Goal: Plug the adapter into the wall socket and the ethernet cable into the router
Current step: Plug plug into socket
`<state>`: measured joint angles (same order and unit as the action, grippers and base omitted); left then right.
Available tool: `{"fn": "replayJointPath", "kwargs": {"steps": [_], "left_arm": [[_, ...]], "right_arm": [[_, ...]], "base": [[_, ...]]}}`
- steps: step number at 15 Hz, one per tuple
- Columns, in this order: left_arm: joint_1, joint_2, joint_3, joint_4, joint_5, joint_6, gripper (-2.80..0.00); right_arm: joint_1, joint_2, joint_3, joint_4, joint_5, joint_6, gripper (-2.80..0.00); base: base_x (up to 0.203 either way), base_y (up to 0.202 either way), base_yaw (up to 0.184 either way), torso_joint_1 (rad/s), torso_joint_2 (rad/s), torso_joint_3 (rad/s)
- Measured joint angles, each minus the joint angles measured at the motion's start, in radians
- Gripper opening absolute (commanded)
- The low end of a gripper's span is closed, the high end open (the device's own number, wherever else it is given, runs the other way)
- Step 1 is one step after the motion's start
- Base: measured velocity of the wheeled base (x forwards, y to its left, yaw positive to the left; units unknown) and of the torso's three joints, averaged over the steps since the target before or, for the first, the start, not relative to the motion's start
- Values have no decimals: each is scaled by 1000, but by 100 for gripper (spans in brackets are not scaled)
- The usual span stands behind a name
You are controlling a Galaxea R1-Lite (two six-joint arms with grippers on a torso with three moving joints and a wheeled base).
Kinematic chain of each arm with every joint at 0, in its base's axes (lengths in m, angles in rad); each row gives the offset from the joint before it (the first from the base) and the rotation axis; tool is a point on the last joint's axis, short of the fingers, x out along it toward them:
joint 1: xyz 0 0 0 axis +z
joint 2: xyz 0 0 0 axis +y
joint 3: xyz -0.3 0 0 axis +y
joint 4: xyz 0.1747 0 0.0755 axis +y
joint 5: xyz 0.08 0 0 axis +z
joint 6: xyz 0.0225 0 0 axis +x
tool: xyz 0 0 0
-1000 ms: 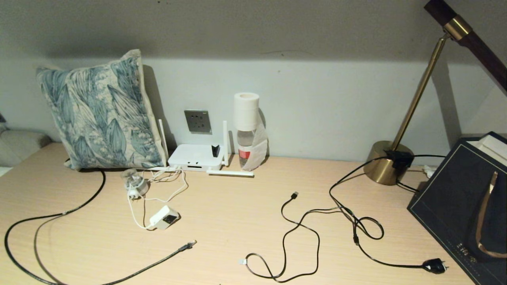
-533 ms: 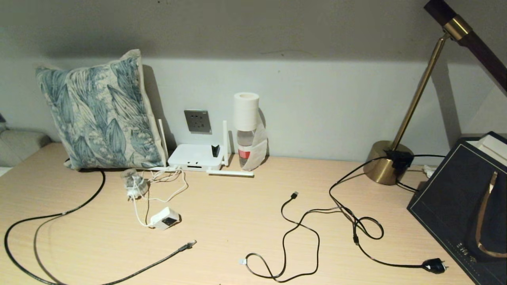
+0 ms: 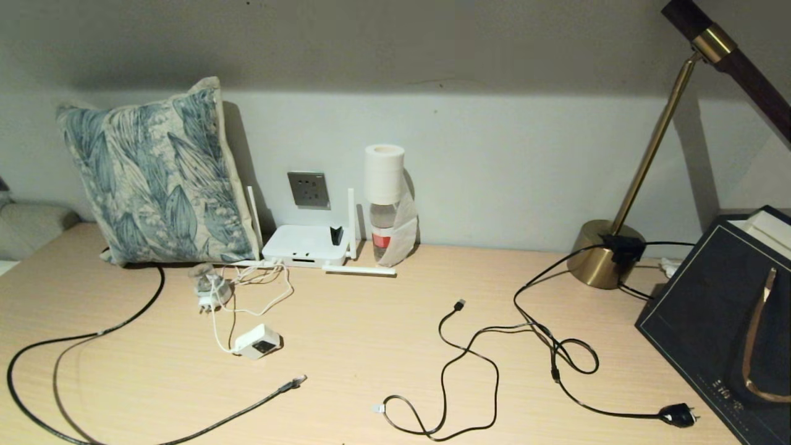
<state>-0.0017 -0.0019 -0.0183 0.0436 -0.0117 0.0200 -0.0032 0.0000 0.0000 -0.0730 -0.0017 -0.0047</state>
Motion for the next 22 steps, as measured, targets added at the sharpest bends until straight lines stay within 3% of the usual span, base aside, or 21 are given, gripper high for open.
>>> {"fn": "replayJointPath", "kwargs": {"steps": [5,22], "left_arm": [[0,0,0,2,1,1,-280],[0,0,-5,10,-4,-14,-280]], "right_arm": [[-1,0,0,0,0,0,-280],[0,0,0,0,0,0,-280]], "base": [[75,0,-4,4,3,0],[0,0,0,0,0,0]]}}
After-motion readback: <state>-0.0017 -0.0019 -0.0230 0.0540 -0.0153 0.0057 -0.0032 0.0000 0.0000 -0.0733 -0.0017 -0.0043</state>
